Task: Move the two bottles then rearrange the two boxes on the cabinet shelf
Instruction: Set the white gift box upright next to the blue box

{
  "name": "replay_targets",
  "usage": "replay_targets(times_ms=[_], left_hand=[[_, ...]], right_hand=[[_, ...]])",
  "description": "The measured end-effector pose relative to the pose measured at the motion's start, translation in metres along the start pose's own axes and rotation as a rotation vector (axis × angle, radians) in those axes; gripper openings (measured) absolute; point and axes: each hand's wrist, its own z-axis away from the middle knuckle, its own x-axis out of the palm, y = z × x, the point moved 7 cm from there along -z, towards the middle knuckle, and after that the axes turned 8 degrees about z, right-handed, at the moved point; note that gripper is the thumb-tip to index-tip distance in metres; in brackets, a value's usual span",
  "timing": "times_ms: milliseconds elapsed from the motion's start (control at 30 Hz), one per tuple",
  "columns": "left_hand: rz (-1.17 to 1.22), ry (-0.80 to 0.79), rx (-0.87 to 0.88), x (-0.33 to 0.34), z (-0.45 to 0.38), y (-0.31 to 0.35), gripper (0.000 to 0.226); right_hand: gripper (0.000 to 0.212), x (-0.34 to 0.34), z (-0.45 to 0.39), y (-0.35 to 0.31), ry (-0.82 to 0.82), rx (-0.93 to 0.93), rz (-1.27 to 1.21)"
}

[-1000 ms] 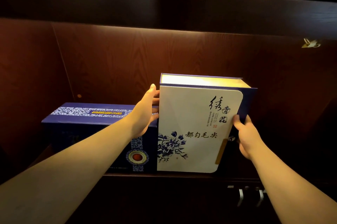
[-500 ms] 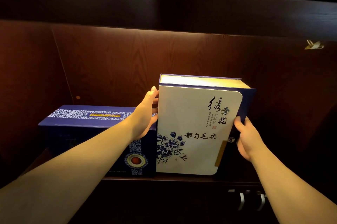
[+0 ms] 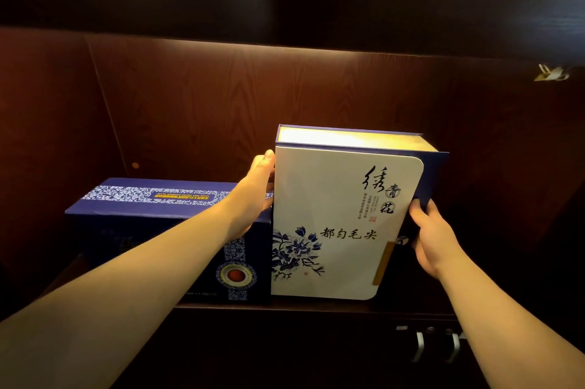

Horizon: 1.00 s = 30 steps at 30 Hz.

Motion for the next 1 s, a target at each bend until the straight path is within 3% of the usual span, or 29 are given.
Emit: replay_targets(times_ms=[300,400,467,600,733,900,1000], left_hand=[[-0.106,0.011,0.018,-0.009,-0.002,0.004,0.05],[-0.145,-0.013,0.027,-0.008,-0.001,0.004,0.045],[-0.167,-0.03,0.026,-0.007,-0.001,0.004,0.042],[-0.309,-0.026,0.054,-0.013,-0.003,0.003,0.037],[-0.397,0.008,0.13,-0.026,0.007,0.004,0.035],[-0.593,-0.064,0.165,-0.04,0.032,-0.004,0.035],[-0.582,-0.077,0.167,-0.051,0.044,-0.007,0.032]], right_hand=[[0.017,-0.002,0.0,0.005,0.087,0.041,-0.051],[0.034,-0.002,0.003,0.005,0.113,0.043,-0.06],[0.016,0.0,0.004,0.006,0.11,0.061,-0.05],[0.012,0.001,0.01,0.004,0.122,0.053,-0.042],[0.054,-0.001,0.012,0.009,0.15,0.05,0.007],[0.059,-0.004,0.017,0.01,0.252,0.04,0.126],[0.068,-0.003,0.023,0.013,0.304,0.054,0.202]])
